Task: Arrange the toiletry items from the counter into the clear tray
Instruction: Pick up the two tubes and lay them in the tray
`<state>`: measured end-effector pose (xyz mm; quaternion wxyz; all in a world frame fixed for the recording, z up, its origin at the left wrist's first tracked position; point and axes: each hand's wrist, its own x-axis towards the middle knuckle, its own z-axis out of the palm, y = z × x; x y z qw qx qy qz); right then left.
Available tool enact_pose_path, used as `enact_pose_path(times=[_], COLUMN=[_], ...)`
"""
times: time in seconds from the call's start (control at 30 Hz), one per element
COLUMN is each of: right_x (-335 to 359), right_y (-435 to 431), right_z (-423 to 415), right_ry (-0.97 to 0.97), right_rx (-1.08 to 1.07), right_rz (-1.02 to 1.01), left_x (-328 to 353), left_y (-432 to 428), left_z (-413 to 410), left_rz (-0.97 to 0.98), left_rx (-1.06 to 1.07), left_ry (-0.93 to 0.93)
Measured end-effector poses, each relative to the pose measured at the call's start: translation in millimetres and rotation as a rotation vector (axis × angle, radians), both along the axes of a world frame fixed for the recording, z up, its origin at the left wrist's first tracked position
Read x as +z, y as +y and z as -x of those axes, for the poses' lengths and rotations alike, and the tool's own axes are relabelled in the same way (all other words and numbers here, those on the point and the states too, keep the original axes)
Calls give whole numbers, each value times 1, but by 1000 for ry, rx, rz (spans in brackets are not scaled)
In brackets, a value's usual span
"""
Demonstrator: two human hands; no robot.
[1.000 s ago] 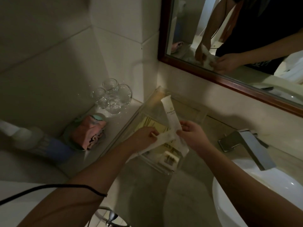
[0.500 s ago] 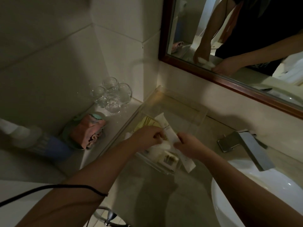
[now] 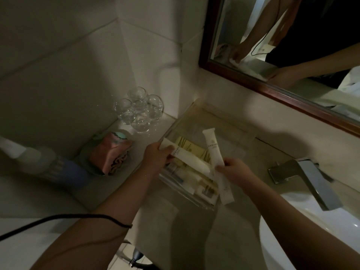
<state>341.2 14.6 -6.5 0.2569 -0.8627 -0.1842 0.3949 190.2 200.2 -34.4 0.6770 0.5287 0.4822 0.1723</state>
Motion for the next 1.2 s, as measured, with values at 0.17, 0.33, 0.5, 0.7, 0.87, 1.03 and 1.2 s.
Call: enact_pose_path(times=[0.17,0.33,0.5,0.7,0.87,1.03,1.2], right_x=[7,-2,-16,-16,-23,-33,-33], right_y=[2,21,44,57,37,19,19], right_z=[-10,-5,-5,3,17,20,16], right_ry=[-312,-365,-355,-483,-784,-783,-798], right_rx=[150,368,409,374,409,412,427], right_rz=[-32,58,85,121,30,99,135], left_x=[0,0,-1,-10,-14,-14,-12], left_y=[10,6,8,28,26,26,27], left_z=[-6,-20,-26,-12,-13,-12,-11], left_rz=[-35,36,141,140,94,122,128], left_rx=[-35,14,90,126,108,132,149], left_ry=[118,93,87,188,225,208,203])
